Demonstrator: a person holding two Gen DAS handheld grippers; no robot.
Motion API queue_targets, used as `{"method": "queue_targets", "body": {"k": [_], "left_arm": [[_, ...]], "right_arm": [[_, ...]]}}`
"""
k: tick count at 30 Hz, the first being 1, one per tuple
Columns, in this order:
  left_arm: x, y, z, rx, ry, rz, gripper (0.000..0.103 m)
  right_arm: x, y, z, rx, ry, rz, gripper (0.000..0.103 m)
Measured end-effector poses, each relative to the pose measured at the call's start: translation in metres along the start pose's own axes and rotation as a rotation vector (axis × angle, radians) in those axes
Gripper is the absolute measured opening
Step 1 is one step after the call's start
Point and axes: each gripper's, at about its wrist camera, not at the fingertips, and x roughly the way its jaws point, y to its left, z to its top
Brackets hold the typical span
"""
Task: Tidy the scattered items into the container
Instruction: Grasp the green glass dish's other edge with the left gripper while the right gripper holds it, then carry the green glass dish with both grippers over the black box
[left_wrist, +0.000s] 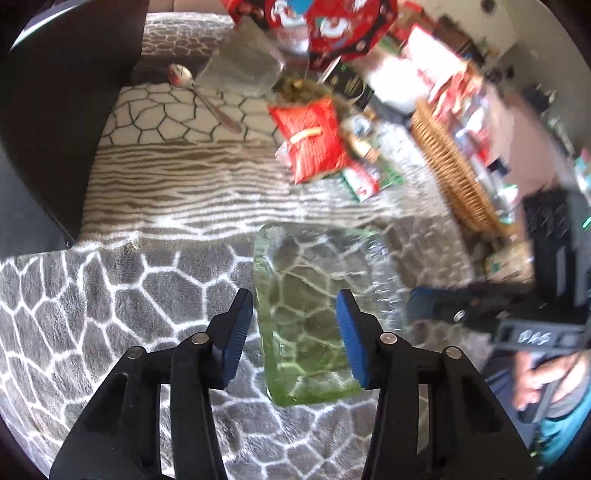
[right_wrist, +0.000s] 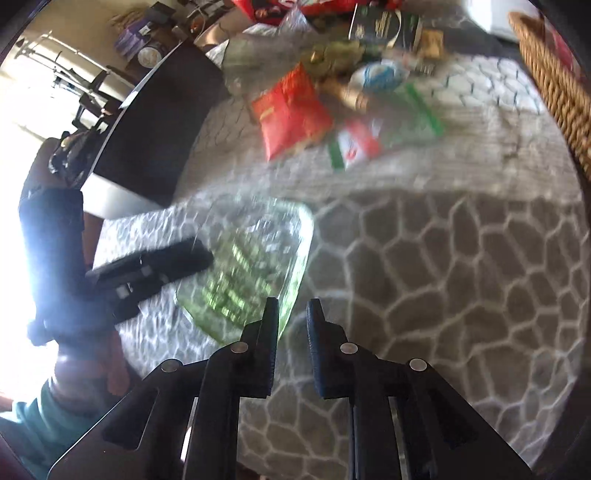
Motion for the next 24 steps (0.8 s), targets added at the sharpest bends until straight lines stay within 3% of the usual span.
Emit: {"method": "queue_targets", "body": {"k": [8,16,18,20,24], "left_arm": [[0.003,-0.007,-0.003,0.01,-0.011,0.049,0.046],[0.007,-0.012,0.002,-0.011,0.005,0.013,0.047],[0.006,-0.008,0.002,-0.024,-0.003,0.01,0.041],[0.006,-0.001,0.003,-0.05,-0.007,0.008,0.023],[0.001,0.009,0.003,-0.068,0.002,-0.022,0.02]], "right_arm": [[0.026,-0.005,0.006,0.01,0.013,-0.006,0.018],[0.026,-0.007,0.002,0.031,-0.015,0.02,0.018],[0.024,-0.008,0.002,0.041,-0.019,0.022,0.016],[0.024,-0.011,0.002,0.063,-0.023,0.04,0.015],[0.016,-0.009,0.002,0.044,-0.048,0.067,0.014]]}}
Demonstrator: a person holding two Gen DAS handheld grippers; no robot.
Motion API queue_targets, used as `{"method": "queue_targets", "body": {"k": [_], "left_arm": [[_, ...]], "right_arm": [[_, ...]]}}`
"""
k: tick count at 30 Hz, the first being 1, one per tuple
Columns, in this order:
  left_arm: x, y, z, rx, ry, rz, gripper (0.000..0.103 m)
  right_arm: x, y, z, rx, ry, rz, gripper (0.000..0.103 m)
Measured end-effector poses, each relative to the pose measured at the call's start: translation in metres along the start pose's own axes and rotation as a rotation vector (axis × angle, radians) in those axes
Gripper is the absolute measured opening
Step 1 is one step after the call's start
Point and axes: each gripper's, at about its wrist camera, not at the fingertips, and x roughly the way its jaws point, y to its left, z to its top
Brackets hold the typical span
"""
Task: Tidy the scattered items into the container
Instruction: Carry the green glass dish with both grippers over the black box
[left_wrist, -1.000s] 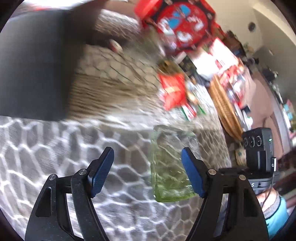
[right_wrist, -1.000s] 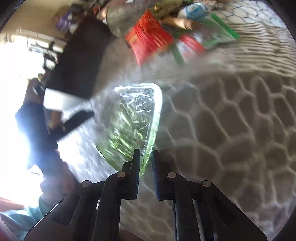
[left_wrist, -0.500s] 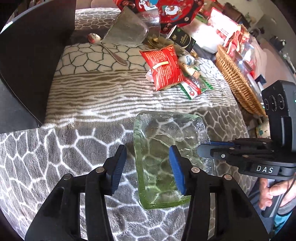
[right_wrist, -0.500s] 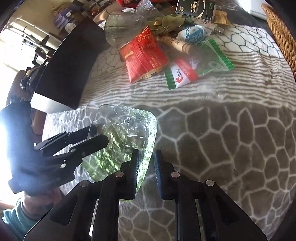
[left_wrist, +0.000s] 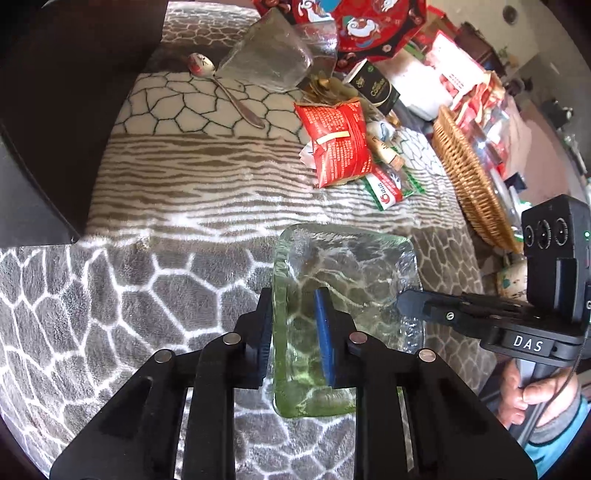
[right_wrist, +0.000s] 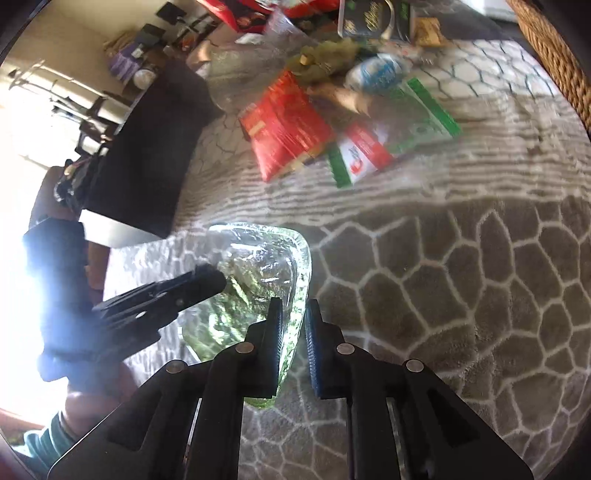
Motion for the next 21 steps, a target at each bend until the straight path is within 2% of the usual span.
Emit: {"method": "queue_targets", "body": {"k": [2,4,5,10,11,15,21], "left_arm": [[0.004,-0.001,-0.001,0.03,-0.001,0.021,0.02],[0.003,0.001,0.001,0.023,-0.008,-0.004,0.019],[0.003,0.003,0.001,0.01,-0.011,-0.023,0.021],[-0.005,0.004,-0.005,-0.013,-0.044,-0.022,0.019],[-0.01,0.002,-0.005,-0.01,-0.06,-0.02,0.02],[-0.044,-0.013,0.001,0.028,-0.143,-0.007,0.019],[-0.112,-0.024,0.025,0.048,-0.278,-0.03,0.019]], "right_arm": [[0.008,0.002,0.001,-0.018,0.04,-0.025,0.016],[0.013,-0.004,0.001,0.036,0.048,0.003,0.024],[0.013,-0.006,0.003,0.054,0.04,0.02,0.024],[0.008,-0.007,0.001,0.068,-0.001,0.02,0.013],[0.003,-0.005,0.0,0.066,-0.018,0.028,0.013],[-0.021,0.01,0.006,0.039,-0.081,0.052,0.013],[-0.068,0.047,0.031,-0.027,-0.188,0.106,0.013]]}}
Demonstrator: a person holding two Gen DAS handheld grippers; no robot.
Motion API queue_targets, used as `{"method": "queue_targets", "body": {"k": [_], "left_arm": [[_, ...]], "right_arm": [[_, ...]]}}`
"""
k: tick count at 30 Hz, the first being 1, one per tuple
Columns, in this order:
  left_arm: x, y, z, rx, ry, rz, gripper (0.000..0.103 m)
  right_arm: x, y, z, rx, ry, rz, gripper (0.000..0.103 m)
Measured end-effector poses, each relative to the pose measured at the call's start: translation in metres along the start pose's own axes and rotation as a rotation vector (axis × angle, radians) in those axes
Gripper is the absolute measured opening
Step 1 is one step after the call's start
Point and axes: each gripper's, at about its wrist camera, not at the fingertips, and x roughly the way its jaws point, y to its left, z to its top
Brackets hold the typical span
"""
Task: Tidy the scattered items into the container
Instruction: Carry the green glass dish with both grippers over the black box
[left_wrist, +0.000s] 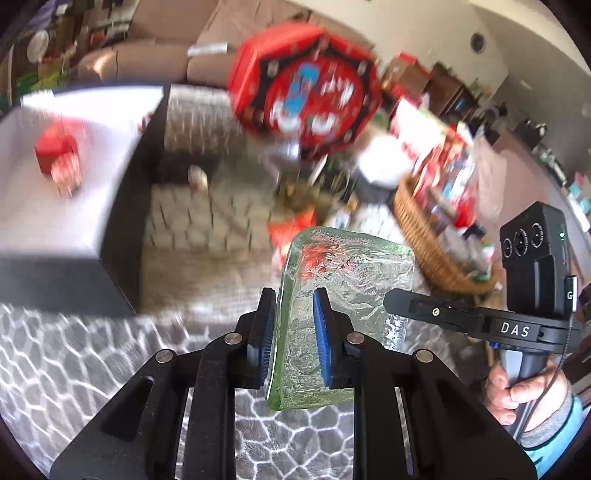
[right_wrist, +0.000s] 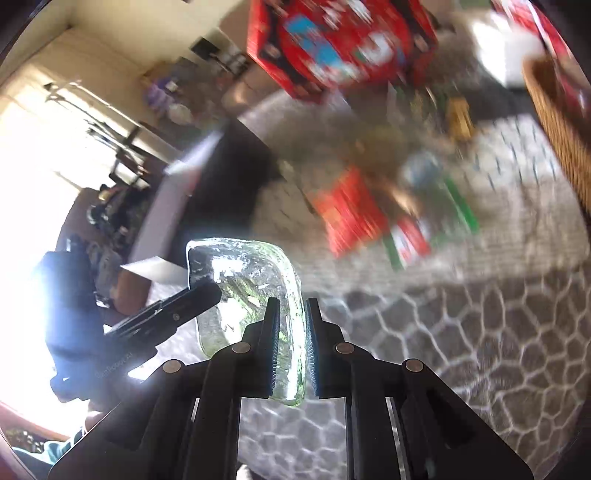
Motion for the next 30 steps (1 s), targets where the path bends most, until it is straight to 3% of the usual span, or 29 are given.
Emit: {"method": "queue_targets", "body": {"k": [6,11,15,22,26,30], "left_arm": [[-0.056,0.033,0.064,-0.034,-0.057,0.023,0.02],[-0.102,0.097,0.118,-0.069,-0.062,0.111,0.02],[-0.126,0.165,0.149,-0.117,-0.038,0.202,0.02],[-0.103,0.272,0.147,-0.219,0.095,0.242,0.021],[-0.065,0.311,0.127,-0.28,0.212,0.25,0.024],[-0.028,0.323,0.116,-0.287,0.322,0.269,0.028]], "right_arm": [[0.005,0.079,0.058,-0.084,-0.032,0.048,0.013],[0.059,0.152,0.119,-0.095,-0.003,0.135,0.013],[0.125,0.202,0.138,-0.092,0.062,0.185,0.013],[0.246,0.228,0.131,-0.007,0.232,0.205,0.013],[0.302,0.219,0.128,0.009,0.36,0.124,0.013],[0.335,0.214,0.131,-0.009,0.446,0.015,0.013]]}}
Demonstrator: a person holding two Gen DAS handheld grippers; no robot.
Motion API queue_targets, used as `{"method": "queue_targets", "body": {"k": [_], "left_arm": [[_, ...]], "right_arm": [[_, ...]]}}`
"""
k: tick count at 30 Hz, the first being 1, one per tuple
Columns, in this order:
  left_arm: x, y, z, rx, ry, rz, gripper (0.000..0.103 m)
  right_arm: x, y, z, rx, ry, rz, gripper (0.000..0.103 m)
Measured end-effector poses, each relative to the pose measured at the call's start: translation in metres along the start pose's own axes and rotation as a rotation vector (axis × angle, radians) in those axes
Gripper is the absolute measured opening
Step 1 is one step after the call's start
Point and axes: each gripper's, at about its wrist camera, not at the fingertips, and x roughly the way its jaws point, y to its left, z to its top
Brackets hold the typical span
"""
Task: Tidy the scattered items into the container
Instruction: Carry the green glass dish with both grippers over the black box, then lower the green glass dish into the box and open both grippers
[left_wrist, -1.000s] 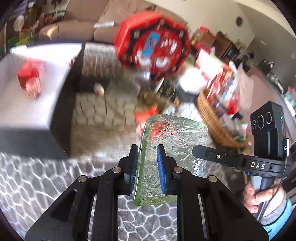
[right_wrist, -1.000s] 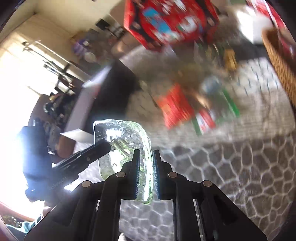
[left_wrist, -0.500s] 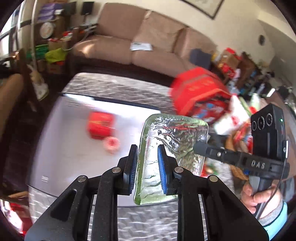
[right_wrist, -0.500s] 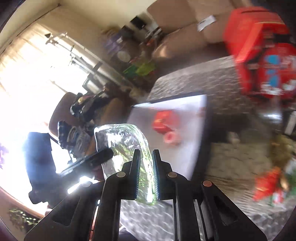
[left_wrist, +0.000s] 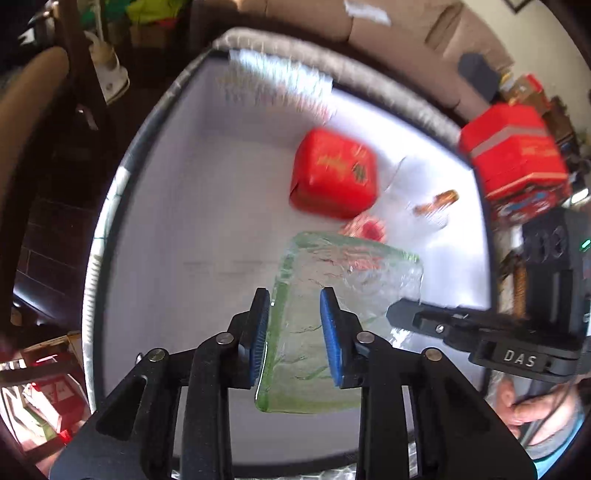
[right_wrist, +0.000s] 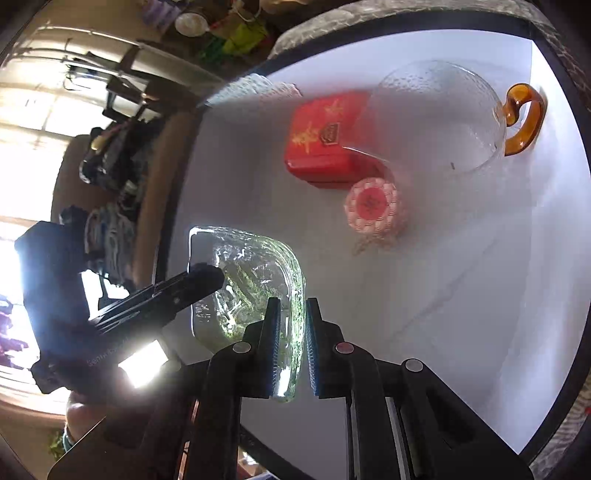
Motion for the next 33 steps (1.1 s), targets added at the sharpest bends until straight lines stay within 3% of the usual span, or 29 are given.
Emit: {"method": "queue_targets", "body": {"k": [7,14,17,23,28,31,33], "left_arm": [[0.036,0.007,0.013,0.006,0.1,0.085,0.029],[0.053,0.019,0.027,-0.004,0.104,0.157,0.029],[0.061,0.014,0.032,0.016,0.105,0.199,0.033],[0.054,0.014,0.033,0.026,0.108,0.166,0.035],[0.009,0.013,0.034,0.015,0.01,0.061,0.04],[-0.016,0.016,0.028,0.018,-0.024,0.042,0.043],[-0.025,0.018,0.033,0.022,-0.022,0.057,0.043]], "right_arm": [[0.041,0.007,0.022,-0.059,0.089,-0.161,0.015],[0.071,0.017,0.043,-0.091,0.101,-0.225,0.015],[0.078,0.017,0.049,-0.095,0.105,-0.243,0.017],[0.083,0.017,0.064,-0.098,0.103,-0.287,0.019],[0.064,0.034,0.059,-0.2,0.139,-0.262,0.044],[0.059,0.048,0.047,-0.315,0.171,-0.309,0.051],[0.067,0.053,0.039,-0.37,0.237,-0.323,0.05]]}}
